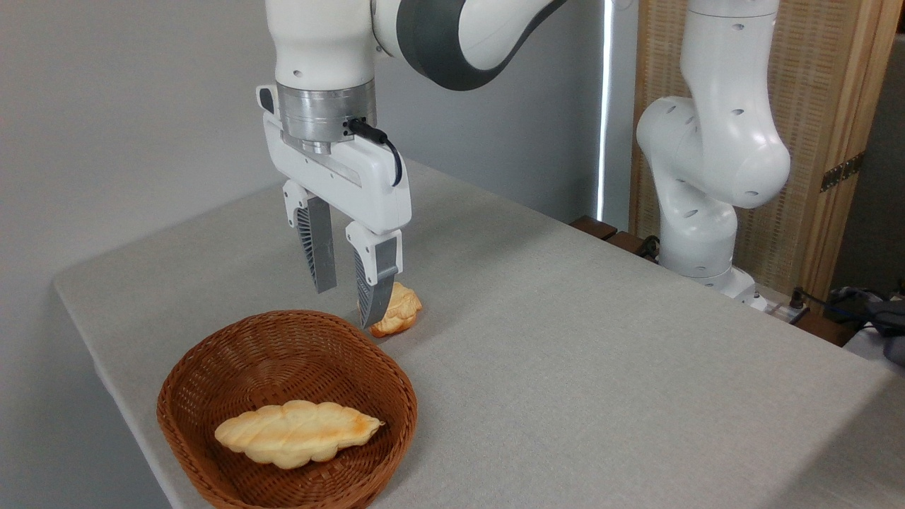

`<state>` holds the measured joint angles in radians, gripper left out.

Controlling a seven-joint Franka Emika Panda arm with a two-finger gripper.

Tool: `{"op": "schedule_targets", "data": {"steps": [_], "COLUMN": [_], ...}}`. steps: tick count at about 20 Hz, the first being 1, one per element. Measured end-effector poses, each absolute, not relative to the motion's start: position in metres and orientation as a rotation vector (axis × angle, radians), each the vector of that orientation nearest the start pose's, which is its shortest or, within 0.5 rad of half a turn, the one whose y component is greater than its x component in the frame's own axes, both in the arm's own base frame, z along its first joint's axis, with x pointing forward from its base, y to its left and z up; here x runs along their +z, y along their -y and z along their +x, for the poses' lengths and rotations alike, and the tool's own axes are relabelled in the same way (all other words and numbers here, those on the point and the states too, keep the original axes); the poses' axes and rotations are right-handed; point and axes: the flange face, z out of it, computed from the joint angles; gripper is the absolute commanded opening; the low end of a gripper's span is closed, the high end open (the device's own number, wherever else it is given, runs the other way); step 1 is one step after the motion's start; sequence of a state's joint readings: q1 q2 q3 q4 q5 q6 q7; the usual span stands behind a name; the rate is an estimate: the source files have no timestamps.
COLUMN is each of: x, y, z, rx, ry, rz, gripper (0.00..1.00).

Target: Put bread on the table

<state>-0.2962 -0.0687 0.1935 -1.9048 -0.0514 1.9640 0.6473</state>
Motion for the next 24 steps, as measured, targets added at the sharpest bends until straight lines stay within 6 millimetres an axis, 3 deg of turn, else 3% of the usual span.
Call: {"op": "schedule_targets", "data": {"steps": [5, 17, 24], "x": [0.538, 0.540, 0.548], "y": [0.049, 0.048, 0.044], "z": [0.550, 0.549, 0.562], "rx": [-0.189, -0.197, -0.350], "ry": [-1.121, -1.120, -1.090], "rz": [-2.930, -2.927, -2.890], "gripper": [1.00, 1.00, 1.00]}}
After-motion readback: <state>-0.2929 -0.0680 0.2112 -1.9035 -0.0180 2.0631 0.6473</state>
